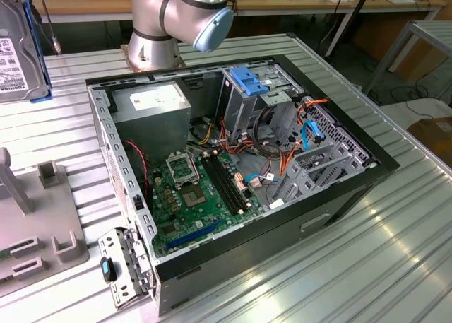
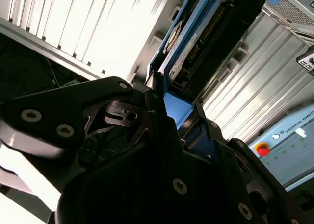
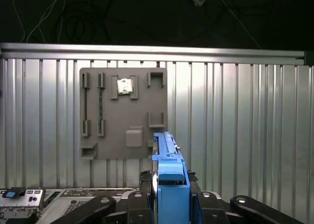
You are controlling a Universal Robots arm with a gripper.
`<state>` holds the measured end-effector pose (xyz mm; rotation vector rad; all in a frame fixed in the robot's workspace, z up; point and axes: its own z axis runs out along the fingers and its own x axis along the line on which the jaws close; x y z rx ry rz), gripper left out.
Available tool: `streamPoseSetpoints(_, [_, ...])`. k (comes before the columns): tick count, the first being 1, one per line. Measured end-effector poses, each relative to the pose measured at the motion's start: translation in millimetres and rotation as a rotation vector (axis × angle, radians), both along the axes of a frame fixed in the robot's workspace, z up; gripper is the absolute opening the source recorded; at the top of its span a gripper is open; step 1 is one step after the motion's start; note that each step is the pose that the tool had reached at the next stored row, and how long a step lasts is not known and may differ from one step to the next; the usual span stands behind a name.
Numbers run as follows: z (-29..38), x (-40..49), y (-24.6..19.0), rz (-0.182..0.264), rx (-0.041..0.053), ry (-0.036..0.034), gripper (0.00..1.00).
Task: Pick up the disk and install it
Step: 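Pick up the disk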
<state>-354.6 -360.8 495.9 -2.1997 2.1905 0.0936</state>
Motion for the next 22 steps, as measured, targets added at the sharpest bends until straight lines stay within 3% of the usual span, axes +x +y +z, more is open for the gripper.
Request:
streamPoseSetpoints(3, [0.0, 1.4, 0.0, 0.0, 0.0, 0.0, 0.37])
streamPoseSetpoints(6, [0.0, 11.9, 0.0, 0.0, 0.0, 0.0, 0.37])
streamPoseSetpoints(13, [0.0, 50.1, 0.3, 0.0, 0.0, -0.0001, 0.37])
streamPoseSetpoints(16, [0.0, 75.9, 0.4, 0.0, 0.0, 0.0, 0.37])
streamPoseSetpoints(22, [0.0, 101.7, 0.3, 0.006, 0.0, 0.0, 0.37])
